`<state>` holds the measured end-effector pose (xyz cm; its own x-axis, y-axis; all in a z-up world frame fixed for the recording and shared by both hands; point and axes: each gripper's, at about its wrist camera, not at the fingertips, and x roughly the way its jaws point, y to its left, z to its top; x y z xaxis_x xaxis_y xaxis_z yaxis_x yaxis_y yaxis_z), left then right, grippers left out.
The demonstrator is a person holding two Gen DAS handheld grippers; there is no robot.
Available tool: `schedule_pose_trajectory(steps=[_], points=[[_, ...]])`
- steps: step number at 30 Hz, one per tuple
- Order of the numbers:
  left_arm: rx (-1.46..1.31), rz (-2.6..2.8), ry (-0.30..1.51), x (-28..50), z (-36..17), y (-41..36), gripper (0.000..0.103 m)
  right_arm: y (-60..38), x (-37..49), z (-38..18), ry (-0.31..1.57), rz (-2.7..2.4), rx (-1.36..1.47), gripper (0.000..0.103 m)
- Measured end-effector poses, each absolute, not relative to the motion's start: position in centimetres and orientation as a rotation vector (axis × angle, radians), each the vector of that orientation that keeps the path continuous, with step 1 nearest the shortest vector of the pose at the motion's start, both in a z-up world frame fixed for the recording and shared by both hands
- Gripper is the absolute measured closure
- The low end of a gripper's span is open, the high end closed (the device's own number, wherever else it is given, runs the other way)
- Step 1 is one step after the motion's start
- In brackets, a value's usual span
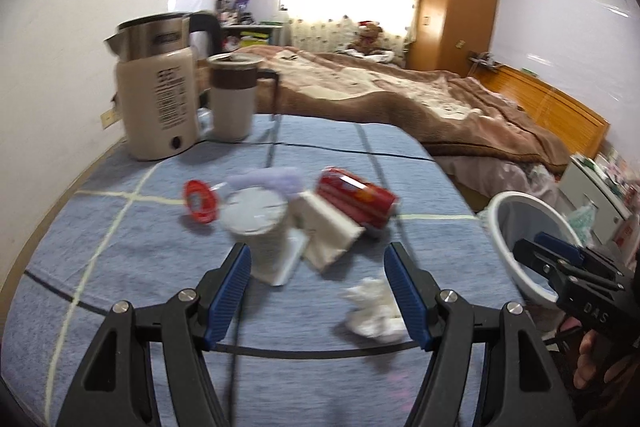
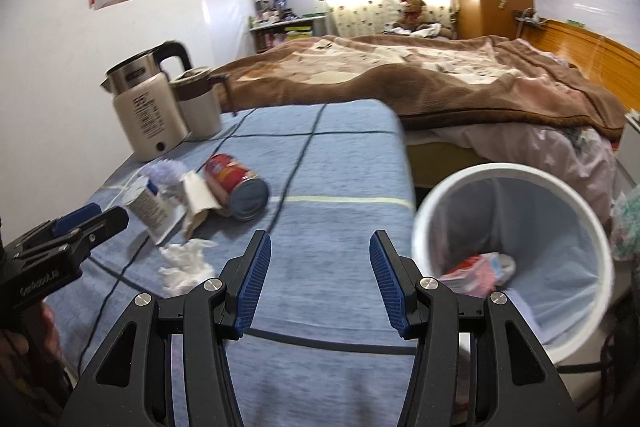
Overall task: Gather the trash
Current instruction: 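Move both open tools back over the table toward the remaining trash, then grasp the white tissue with the right tool while the left tool grasps the white yogurt cup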
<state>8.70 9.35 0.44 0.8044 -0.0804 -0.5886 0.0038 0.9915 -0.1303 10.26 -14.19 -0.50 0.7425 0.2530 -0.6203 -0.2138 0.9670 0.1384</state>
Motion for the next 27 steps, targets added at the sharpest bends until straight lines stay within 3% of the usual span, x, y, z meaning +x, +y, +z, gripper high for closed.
schedule_pose_trajectory(steps=[18, 27], points=[[-0.141, -0.001, 0.662, 9.4, -1.4, 15.3, 0.028, -5.7, 11.6, -4.3, 0.809, 0.502, 0.052, 0.050], [-0.168, -0.027, 0.663, 10.0, -1.7, 16.0, 0.025, -2.6, 12.7, -6.1, 0.870, 0.480, -0.088, 0.047]])
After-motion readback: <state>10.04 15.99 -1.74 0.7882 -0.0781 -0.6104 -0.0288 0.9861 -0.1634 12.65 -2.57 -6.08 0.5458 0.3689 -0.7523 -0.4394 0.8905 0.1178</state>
